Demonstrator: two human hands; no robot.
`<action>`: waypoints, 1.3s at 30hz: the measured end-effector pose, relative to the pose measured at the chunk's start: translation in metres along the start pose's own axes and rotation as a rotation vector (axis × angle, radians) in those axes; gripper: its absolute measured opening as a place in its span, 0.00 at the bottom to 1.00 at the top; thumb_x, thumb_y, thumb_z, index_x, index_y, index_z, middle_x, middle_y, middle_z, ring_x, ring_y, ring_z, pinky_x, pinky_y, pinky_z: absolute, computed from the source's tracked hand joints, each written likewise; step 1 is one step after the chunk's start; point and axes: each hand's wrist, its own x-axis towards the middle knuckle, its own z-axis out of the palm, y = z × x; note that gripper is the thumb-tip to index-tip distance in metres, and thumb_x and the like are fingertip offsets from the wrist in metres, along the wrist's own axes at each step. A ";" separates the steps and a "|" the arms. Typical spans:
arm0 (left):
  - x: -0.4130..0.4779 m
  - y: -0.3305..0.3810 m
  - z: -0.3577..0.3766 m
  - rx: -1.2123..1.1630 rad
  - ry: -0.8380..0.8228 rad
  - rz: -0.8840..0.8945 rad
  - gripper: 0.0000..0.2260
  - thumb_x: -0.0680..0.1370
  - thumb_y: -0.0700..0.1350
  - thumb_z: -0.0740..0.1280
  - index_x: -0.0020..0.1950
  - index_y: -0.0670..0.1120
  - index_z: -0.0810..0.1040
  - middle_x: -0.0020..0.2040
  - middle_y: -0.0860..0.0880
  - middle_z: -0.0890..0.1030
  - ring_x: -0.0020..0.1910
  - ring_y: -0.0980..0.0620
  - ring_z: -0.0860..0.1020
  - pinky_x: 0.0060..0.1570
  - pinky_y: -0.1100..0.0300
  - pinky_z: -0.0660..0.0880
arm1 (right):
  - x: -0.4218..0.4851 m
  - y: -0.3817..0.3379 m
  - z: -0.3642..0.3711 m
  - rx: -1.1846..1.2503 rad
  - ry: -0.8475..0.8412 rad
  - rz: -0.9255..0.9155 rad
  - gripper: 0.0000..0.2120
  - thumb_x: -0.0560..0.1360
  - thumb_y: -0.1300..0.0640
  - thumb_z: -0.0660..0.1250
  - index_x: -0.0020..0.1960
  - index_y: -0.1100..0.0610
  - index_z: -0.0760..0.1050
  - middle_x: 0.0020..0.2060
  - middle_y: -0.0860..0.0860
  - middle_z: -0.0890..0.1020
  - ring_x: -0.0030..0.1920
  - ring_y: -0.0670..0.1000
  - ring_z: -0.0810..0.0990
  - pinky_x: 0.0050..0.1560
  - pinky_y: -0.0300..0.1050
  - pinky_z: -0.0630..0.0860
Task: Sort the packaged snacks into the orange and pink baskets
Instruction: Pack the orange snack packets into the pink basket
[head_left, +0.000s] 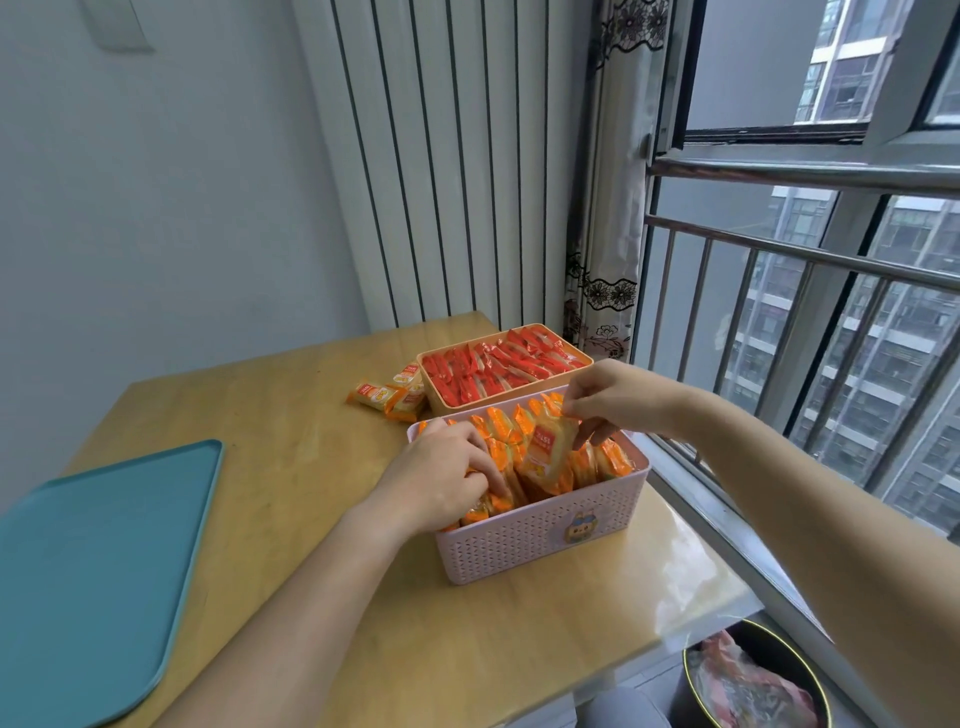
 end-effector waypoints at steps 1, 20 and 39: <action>0.000 -0.001 0.000 -0.014 0.003 -0.007 0.18 0.78 0.44 0.60 0.43 0.61 0.87 0.53 0.62 0.74 0.58 0.56 0.66 0.67 0.47 0.67 | 0.000 0.000 0.002 0.081 -0.004 0.043 0.06 0.82 0.62 0.64 0.50 0.64 0.77 0.46 0.58 0.86 0.43 0.53 0.88 0.47 0.48 0.85; 0.005 -0.004 0.004 -0.023 -0.011 -0.004 0.19 0.78 0.41 0.61 0.39 0.60 0.85 0.55 0.59 0.76 0.62 0.53 0.68 0.67 0.48 0.67 | -0.002 -0.029 0.017 -0.289 -0.132 -0.145 0.10 0.82 0.68 0.61 0.50 0.55 0.76 0.51 0.51 0.84 0.39 0.52 0.88 0.40 0.46 0.85; 0.010 -0.001 0.011 -0.441 0.144 -0.132 0.04 0.79 0.49 0.63 0.48 0.57 0.76 0.44 0.55 0.83 0.46 0.53 0.80 0.50 0.51 0.77 | 0.018 -0.025 0.061 -0.485 -0.009 -0.336 0.12 0.74 0.68 0.69 0.42 0.52 0.79 0.43 0.45 0.81 0.42 0.43 0.76 0.41 0.37 0.70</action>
